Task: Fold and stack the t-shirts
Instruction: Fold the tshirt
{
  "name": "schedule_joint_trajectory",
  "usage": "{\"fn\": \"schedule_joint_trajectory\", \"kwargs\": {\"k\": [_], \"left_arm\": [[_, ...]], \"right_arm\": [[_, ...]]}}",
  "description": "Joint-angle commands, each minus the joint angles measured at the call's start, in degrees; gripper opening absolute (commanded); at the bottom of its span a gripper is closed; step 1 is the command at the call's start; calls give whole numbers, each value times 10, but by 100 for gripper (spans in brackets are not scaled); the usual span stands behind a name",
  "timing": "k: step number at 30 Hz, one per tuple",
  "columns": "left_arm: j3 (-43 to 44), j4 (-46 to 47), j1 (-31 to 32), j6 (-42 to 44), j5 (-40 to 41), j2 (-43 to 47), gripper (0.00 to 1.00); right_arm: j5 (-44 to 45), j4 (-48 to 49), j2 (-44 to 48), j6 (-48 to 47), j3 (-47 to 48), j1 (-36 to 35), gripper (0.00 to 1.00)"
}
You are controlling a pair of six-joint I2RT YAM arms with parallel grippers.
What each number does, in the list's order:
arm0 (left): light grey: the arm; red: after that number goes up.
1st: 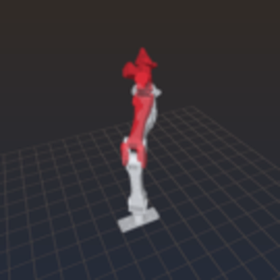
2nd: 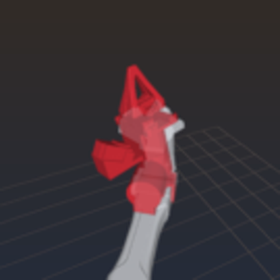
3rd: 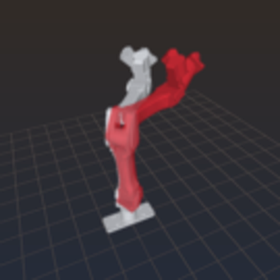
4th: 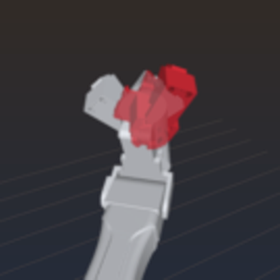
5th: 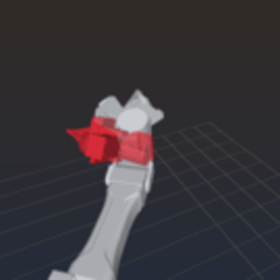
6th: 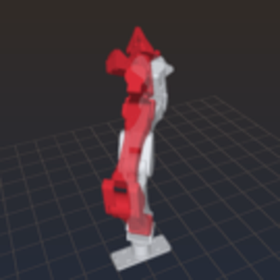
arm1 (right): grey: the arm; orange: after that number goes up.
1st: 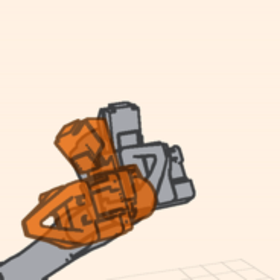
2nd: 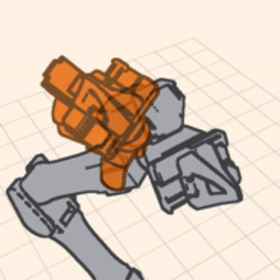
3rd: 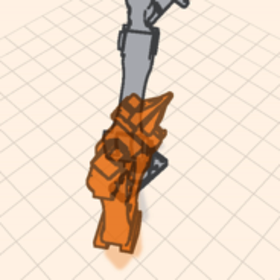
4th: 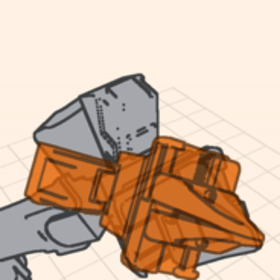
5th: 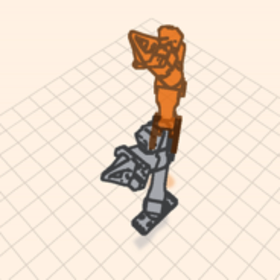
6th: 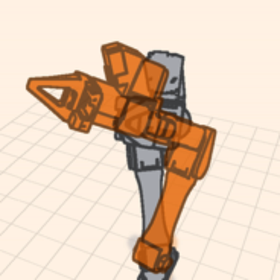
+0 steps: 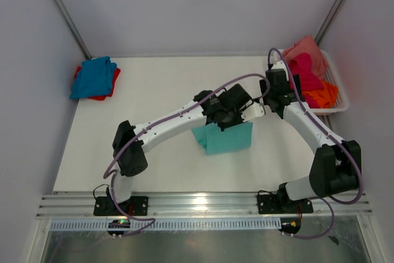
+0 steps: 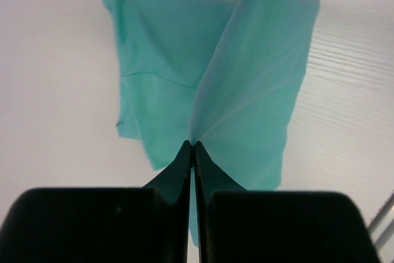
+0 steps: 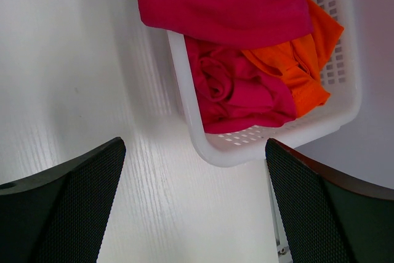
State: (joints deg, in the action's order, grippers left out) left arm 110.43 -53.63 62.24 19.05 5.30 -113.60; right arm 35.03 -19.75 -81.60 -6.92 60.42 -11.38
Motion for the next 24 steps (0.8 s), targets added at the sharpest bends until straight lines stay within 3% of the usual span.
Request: {"fn": "schedule_joint_trajectory", "kwargs": {"k": [1,7,24], "left_arm": [[45,20,-36,24,-2,-7,0],[65,48,-95,37,-9,-63,0],[64,115,-166,56,13,-123,0]], "right_arm": [[5,23,24,9,-2,4,99],[-13,16,25,14,-4,4,99],[-46,5,24,16,-7,4,99]]}}
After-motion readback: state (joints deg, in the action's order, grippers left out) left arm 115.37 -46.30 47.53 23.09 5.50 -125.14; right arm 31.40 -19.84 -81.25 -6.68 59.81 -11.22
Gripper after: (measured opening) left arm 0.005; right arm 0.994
